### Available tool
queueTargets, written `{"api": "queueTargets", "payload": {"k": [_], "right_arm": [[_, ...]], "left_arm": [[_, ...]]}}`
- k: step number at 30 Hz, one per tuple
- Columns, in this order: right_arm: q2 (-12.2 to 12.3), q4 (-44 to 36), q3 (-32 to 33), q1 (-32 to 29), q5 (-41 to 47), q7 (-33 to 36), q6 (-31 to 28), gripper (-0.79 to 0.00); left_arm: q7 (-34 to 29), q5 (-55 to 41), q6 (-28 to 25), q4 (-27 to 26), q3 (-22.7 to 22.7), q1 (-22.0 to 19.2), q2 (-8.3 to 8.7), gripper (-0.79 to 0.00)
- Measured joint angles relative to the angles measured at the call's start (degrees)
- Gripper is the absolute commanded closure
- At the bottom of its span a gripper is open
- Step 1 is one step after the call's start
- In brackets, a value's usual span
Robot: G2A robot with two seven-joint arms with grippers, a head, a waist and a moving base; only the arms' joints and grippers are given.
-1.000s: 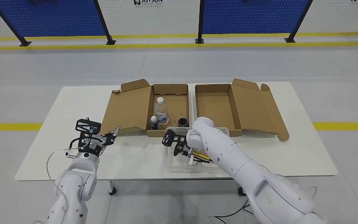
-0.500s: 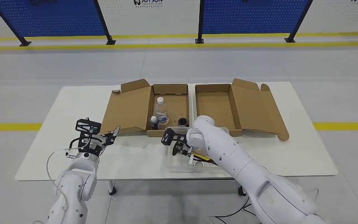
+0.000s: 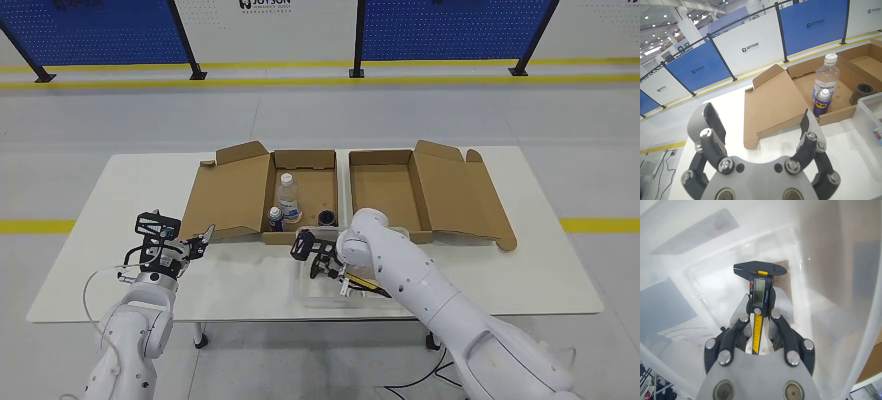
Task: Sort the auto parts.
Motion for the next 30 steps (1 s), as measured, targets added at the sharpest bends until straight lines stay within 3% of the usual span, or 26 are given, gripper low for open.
{"api": "queueTargets", "payload": {"k": [22, 23, 26, 30], "right_arm": [[1.89, -6.48, 2.79, -2.37, 0.33, 3.61, 0.64, 0.0], [1.9, -6.72, 2.73, -2.44, 0.61, 3.94, 0.31, -0.037], [1.91, -7.34, 2.43, -2.63, 1.05, 4.87, -0.24, -0.289], [1.71, -7.47, 1.8, -2.51, 0.95, 4.97, -0.05, -0.434]], "left_arm": [[0.0, 0.0, 0.0, 0.0, 0.0, 0.0, 0.0, -0.785], [0.0, 0.0, 0.0, 0.0, 0.0, 0.0, 0.0, -0.785], [0.0, 0.0, 0.0, 0.0, 0.0, 0.0, 0.0, -0.785], [0.0, 0.0, 0.0, 0.0, 0.0, 0.0, 0.0, -0.785]]}}
